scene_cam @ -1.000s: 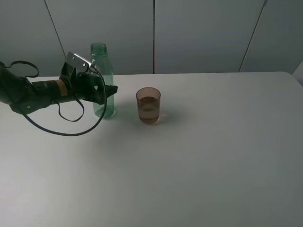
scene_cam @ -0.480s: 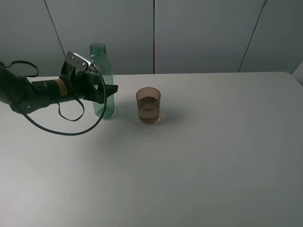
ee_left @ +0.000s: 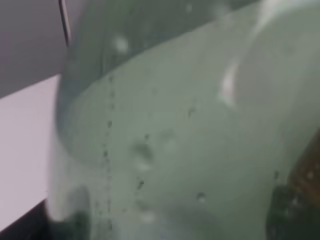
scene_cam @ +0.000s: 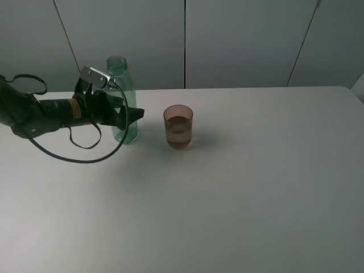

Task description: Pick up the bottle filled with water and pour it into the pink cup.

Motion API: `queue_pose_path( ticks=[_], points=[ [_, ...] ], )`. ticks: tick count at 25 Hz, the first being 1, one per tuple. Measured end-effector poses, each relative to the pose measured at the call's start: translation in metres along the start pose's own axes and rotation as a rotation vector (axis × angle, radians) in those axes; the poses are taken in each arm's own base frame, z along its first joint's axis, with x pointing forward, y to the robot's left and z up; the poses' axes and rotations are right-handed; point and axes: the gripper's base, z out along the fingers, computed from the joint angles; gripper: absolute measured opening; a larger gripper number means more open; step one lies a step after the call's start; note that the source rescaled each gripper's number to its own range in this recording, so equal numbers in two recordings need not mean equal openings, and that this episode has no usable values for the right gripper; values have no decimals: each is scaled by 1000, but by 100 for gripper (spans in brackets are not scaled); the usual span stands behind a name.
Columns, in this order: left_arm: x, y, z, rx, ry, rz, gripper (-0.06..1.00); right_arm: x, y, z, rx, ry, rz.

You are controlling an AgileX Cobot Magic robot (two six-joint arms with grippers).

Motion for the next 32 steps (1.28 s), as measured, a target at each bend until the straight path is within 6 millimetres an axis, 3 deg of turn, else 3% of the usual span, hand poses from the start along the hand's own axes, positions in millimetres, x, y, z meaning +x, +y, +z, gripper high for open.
queue_pose_path(
  ticks=[16, 32],
  points=[
    [-7, -16, -28, -17, 62, 22, 100, 0, 0, 0, 0, 0, 0],
    [-8, -17, -31, -27, 77, 0, 100, 0, 0, 0, 0, 0, 0]
  ],
)
